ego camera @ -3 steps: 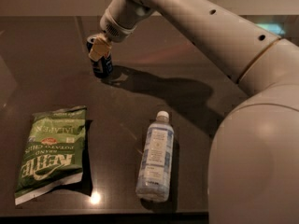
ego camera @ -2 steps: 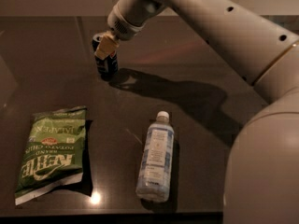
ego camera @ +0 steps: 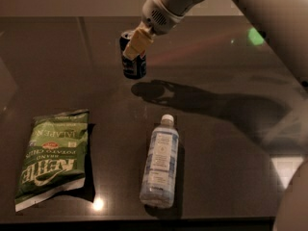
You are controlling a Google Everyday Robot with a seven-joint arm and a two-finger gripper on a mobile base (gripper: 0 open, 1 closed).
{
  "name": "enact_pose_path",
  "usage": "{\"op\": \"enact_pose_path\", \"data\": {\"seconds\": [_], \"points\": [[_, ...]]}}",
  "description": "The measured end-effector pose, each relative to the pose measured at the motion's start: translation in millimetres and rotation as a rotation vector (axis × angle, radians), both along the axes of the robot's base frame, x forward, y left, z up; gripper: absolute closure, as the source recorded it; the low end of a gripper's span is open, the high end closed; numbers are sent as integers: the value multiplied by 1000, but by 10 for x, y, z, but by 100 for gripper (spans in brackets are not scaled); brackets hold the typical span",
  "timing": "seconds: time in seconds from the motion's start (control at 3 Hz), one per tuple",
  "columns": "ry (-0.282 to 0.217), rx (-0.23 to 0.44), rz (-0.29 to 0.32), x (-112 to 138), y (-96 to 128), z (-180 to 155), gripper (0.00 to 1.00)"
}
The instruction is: Move pepsi can near blue plastic bottle
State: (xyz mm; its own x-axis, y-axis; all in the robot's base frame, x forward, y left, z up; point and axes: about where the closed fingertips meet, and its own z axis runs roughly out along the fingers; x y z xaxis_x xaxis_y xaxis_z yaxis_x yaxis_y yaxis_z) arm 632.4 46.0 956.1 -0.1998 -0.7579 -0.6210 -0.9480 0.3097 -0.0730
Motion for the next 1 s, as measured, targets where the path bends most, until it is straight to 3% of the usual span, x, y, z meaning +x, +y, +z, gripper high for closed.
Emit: {"op": "enact_pose_path", "data": {"seconds": [0.67, 1.0], "points": [[24, 15, 0, -457, -616, -15, 100], [22, 13, 10, -657, -728, -111, 100]]}}
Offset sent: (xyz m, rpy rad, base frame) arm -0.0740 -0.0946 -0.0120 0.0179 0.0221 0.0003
